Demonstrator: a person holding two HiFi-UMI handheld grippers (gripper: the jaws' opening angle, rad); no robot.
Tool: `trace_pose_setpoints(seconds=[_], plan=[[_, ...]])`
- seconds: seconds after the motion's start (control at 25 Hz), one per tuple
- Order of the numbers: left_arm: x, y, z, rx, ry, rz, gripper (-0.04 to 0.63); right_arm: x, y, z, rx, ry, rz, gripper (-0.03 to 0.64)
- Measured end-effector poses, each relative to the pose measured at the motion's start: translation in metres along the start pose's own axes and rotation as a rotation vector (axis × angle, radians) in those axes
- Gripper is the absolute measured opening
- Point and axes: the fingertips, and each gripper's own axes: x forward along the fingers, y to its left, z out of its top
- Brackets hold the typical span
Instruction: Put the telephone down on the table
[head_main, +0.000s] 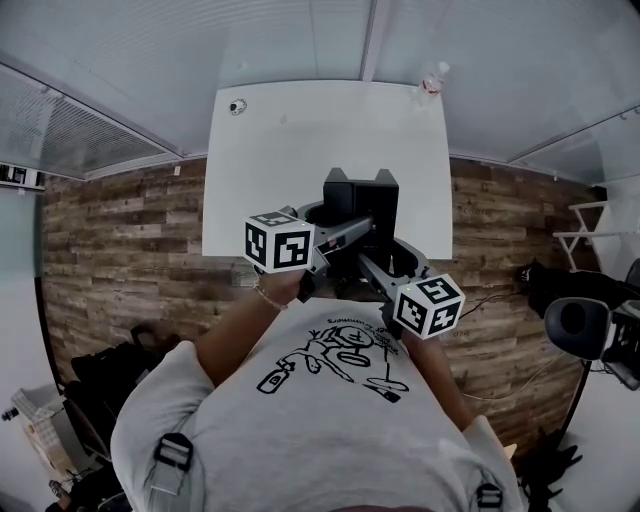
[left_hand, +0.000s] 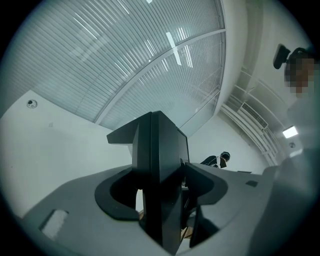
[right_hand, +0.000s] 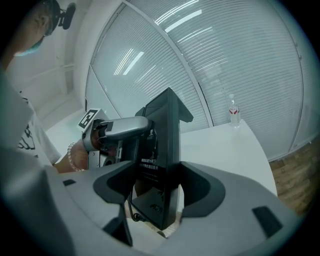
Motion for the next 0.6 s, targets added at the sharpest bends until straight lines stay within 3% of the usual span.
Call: trace_pose_setpoints(seconds=[0.6], plan=[[0.073, 0.005, 0.037, -0.034, -0.070, 0.089, 0.285, -0.007, -0.076, 0.045, -0.035, 0.051, 0.095, 0.268]])
